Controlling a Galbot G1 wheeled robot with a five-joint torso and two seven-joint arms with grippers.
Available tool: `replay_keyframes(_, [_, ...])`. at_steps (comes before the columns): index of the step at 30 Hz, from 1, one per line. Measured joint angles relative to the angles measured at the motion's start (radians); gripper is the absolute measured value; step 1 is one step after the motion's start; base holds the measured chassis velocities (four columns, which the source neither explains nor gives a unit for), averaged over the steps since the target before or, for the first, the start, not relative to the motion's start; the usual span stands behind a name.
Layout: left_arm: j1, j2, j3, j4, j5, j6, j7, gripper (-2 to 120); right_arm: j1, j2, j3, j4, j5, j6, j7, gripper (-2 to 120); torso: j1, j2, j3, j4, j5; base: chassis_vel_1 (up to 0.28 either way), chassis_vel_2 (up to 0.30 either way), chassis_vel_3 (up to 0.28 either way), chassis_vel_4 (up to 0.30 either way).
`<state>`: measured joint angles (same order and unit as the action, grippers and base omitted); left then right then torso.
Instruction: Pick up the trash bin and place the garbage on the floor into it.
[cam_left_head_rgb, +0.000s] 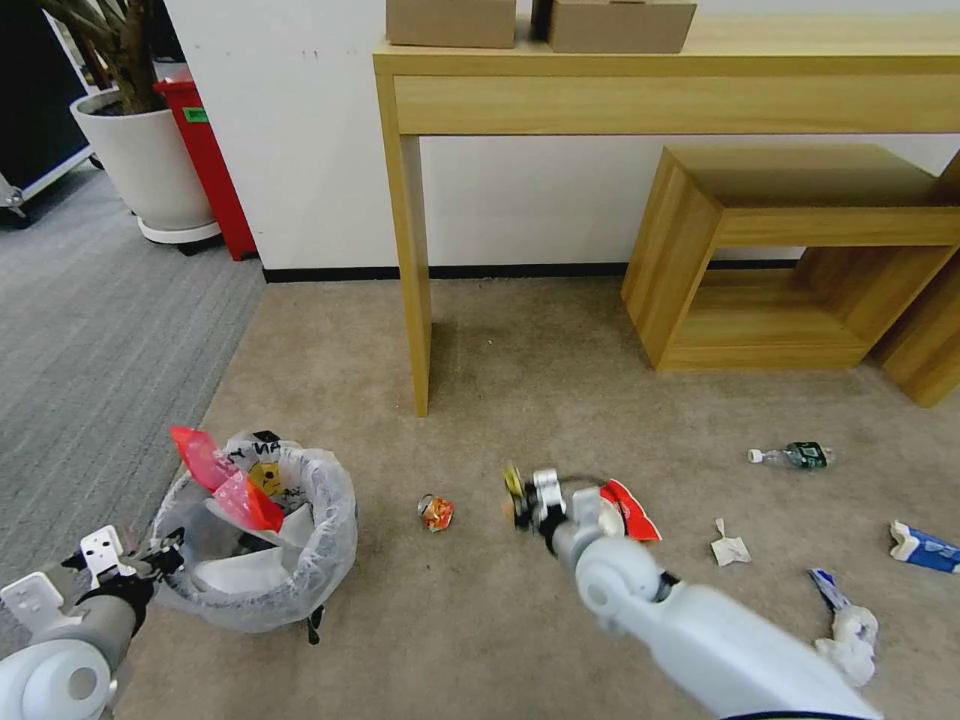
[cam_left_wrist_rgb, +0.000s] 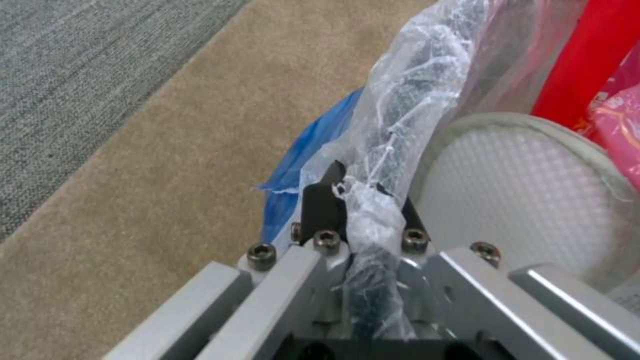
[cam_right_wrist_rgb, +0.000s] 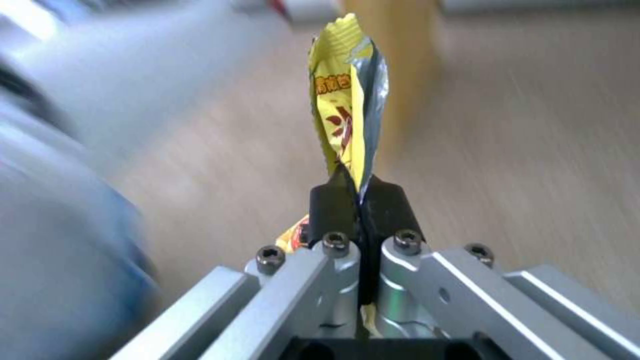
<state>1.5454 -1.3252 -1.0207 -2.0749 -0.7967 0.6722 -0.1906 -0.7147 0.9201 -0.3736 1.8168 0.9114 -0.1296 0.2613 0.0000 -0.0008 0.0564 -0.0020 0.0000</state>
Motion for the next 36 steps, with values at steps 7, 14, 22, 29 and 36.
replay_keyframes(7, [-0.001, -0.010, 0.008, -0.020, 0.000, 0.006, -0.007, 1, 0.167, -0.042, -0.101, 0.127, 0.039, 0.108, -0.142, 0, 0.000, 0.000, 0.000, -0.0001, 0.0000, 0.000, 0.000, 0.000, 0.000])
replay_keyframes(14, [0.000, -0.025, 0.012, -0.043, 0.001, 0.008, -0.010, 1, 0.371, -0.021, -0.287, 0.145, 0.144, 0.201, -0.273, 0, 0.000, 0.000, 0.000, 0.0000, -0.0002, 0.000, 0.000, 0.000, 0.000])
replay_keyframes(22, [0.005, -0.039, 0.003, -0.070, -0.002, 0.009, -0.010, 1, 0.522, 0.055, -0.478, 0.121, 0.224, 0.161, -0.210, 0, 0.000, 0.000, 0.000, 0.0000, -0.0001, 0.000, 0.000, 0.000, 0.000])
replay_keyframes(29, [0.004, -0.050, -0.001, -0.093, -0.012, 0.012, -0.013, 1, 0.556, 0.157, -0.591, 0.049, 0.277, 0.096, -0.132, 0, 0.000, 0.000, 0.000, 0.0000, -0.0002, 0.000, 0.000, 0.000, 0.000])
replay_keyframes(36, [0.002, -0.053, -0.005, -0.098, -0.019, 0.012, -0.013, 1, 0.552, 0.250, -0.641, 0.011, 0.288, 0.055, -0.063, 0, 0.000, 0.000, 0.000, 0.0000, -0.0003, 0.000, 0.000, 0.000, 0.000])
